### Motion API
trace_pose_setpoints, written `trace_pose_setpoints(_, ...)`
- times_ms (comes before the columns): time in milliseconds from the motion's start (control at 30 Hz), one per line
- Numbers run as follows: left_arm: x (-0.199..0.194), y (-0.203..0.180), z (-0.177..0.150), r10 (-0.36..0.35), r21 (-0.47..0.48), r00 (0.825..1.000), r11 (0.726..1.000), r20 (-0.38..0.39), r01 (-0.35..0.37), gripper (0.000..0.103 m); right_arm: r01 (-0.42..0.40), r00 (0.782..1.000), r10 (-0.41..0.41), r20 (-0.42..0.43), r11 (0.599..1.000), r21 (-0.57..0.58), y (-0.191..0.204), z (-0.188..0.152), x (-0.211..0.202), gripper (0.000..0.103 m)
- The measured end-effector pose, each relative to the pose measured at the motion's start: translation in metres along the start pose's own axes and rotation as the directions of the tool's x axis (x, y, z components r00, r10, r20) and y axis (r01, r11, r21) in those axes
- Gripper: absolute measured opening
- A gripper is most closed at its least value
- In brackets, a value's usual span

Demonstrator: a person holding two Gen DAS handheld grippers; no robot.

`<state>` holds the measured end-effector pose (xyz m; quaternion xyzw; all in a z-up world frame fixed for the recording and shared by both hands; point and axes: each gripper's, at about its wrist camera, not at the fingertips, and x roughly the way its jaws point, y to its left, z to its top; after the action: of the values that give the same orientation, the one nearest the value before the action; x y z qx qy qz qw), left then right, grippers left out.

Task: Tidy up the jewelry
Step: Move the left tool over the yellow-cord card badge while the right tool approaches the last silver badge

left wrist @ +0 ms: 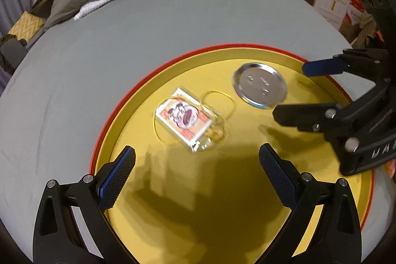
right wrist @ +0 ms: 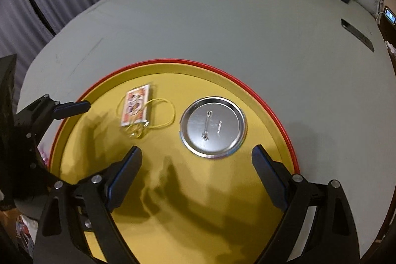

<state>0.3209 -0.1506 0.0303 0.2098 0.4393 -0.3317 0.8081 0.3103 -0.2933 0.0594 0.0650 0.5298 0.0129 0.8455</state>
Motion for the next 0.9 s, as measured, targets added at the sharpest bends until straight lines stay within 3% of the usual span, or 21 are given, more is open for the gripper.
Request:
trace_pose_setpoints(233,0.032,0.003,0.013,0.017,0.000,0.998,1.000,-0.068,-0.017,0.097,0.081,0.993,-0.083,-0.082,0.997,-0.017,0.000,0.006,0.024,0.086)
trace_pose_setpoints(400,0.039,0.012,0.016,-0.034,-0.051,0.998,0.998,-0.052,0.031,0.098,0.085,0.992,-0.083,-0.095,0.996,0.013,-0.005,0.011,0.032,0.087)
trace_pose_setpoints(533,0.042,0.013,0.018,-0.038,-0.046,0.999,0.998,-0.038,0.036,0.098,0.086,0.991,-0.084,-0.101,0.996,0.012,-0.005,0.013,0.036,0.091)
trace_pose_setpoints(900,0.048,0.018,0.024,-0.044,-0.036,0.999,0.998,-0.019,0.044,0.099,0.090,0.992,-0.089,-0.088,0.996,0.010,-0.010,0.012,0.033,0.088)
